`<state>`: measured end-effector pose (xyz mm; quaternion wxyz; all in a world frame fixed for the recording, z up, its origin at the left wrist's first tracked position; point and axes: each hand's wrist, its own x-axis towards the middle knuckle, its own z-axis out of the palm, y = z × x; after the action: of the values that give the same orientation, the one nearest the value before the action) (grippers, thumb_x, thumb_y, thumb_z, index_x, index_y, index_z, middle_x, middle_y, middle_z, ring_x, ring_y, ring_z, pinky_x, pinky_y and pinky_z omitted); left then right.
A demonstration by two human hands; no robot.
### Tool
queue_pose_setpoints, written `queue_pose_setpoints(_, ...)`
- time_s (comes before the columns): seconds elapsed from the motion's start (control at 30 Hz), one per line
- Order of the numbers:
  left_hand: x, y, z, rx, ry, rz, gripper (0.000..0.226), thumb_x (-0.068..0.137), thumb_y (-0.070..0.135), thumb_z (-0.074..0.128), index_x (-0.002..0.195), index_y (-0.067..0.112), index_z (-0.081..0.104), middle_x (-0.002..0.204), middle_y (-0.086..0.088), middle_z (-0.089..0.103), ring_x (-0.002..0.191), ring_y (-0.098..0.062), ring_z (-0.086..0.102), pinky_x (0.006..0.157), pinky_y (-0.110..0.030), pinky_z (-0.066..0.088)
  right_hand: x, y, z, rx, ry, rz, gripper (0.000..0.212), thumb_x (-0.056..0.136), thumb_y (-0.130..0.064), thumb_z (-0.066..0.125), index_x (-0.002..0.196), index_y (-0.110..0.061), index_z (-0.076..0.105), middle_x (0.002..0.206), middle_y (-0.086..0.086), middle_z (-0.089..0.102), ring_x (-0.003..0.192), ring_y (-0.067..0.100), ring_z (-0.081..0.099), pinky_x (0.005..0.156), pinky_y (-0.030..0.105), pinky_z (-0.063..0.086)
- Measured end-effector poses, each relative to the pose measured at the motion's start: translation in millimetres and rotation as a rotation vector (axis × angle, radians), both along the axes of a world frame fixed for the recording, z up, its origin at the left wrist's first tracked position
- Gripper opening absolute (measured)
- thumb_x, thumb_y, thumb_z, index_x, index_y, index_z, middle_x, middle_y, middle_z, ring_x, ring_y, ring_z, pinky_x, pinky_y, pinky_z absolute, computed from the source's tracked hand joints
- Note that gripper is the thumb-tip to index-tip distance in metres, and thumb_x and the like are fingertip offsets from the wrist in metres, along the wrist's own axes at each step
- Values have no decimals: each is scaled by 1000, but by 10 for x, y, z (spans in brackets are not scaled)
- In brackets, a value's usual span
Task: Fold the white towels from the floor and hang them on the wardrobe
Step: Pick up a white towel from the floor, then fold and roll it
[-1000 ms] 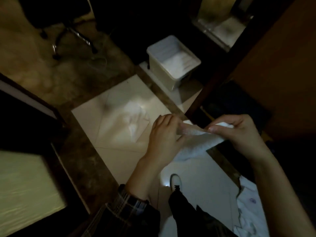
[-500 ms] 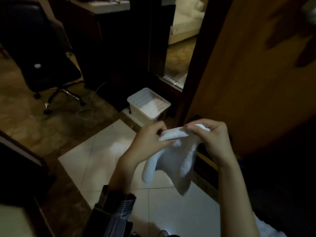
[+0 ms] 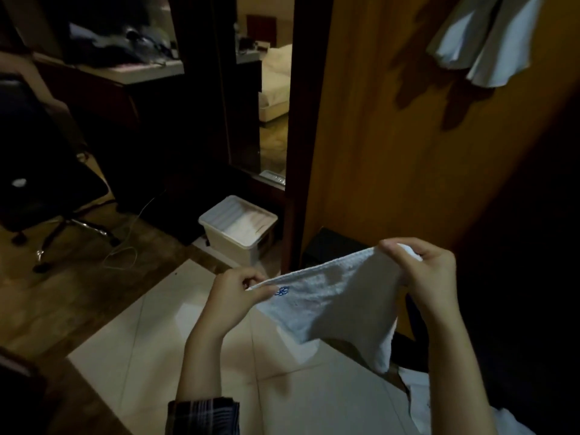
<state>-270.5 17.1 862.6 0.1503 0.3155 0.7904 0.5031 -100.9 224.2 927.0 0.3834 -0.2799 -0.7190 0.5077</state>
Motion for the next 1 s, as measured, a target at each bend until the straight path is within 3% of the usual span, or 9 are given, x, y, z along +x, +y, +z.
queue_pose_setpoints(0.17, 278, 228, 114, 306, -209, 161, 9, 82, 12, 70, 78, 20, 71, 67, 9, 70, 65, -1, 63, 59, -14, 47, 301, 116, -74, 22, -42, -151, 12, 84, -26, 70, 73, -24, 71, 76, -14, 68, 75, -9, 60, 66, 16, 42)
queue_pose_setpoints(0.33, 469, 475, 305, 461, -409, 217, 8, 89, 13, 63, 84, 11, 69, 70, -1, 72, 64, -12, 68, 56, -21, 54, 522, 163, -113, 42, -68, -161, 16, 87, -21, 67, 72, -21, 70, 76, -10, 69, 75, -2, 61, 64, 10, 43)
queue_pose_setpoints(0.4, 521, 560, 339, 447, -397, 250, 10, 90, 16, 63, 83, 13, 70, 75, -4, 72, 67, -15, 68, 60, -25, 55, 556, 147, -105, 61, -88, -122, 12, 91, -17, 62, 85, -23, 70, 89, -15, 68, 86, -3, 60, 68, 2, 40)
queue_pose_setpoints(0.47, 545, 645, 322, 410, -331, 278, 10, 90, 19, 64, 82, 15, 70, 81, -6, 72, 77, -21, 68, 70, -34, 54, 578, 127, -87, 108, -139, -53, 20, 95, -15, 55, 108, -27, 65, 107, -20, 62, 101, -7, 54, 77, 2, 38)
queue_pose_setpoints(0.53, 571, 718, 318, 368, -267, 305, 16, 91, 20, 63, 80, 11, 68, 82, -15, 71, 82, -32, 67, 76, -43, 53, 568, 99, -80, 159, -156, 25, 27, 96, -13, 52, 115, -30, 62, 112, -23, 61, 106, -9, 54, 82, 4, 39)
queue_pose_setpoints(0.63, 640, 800, 374, 358, -176, 277, 24, 94, 21, 58, 79, 3, 65, 77, -19, 65, 72, -28, 59, 71, -38, 48, 494, -11, -62, 150, -163, 90, 21, 95, -14, 56, 95, -30, 70, 94, -19, 69, 93, -4, 61, 77, 14, 45)
queue_pose_setpoints(0.87, 910, 821, 660, 421, -195, 58, 20, 97, 22, 52, 83, 33, 62, 85, 14, 68, 82, -3, 65, 65, -11, 50, 289, -284, 141, 64, -98, 194, 8, 89, -21, 65, 83, -20, 71, 79, -6, 69, 76, 14, 64, 71, 30, 50)
queue_pose_setpoints(0.93, 931, 822, 681, 425, -206, 31, 18, 97, 25, 50, 85, 35, 61, 88, 17, 67, 86, -3, 65, 67, -11, 51, 250, -336, 186, 76, -90, 196, 8, 88, -24, 65, 82, -21, 69, 73, 1, 66, 71, 25, 61, 65, 31, 48)
queue_pose_setpoints(1.0, 954, 828, 685, 434, -224, 9, 16, 97, 28, 50, 91, 33, 63, 92, 13, 69, 92, -6, 66, 76, -18, 53, 228, -372, 220, 42, -68, 240, 6, 91, -19, 61, 88, -18, 67, 75, 2, 66, 71, 18, 64, 66, 26, 52)
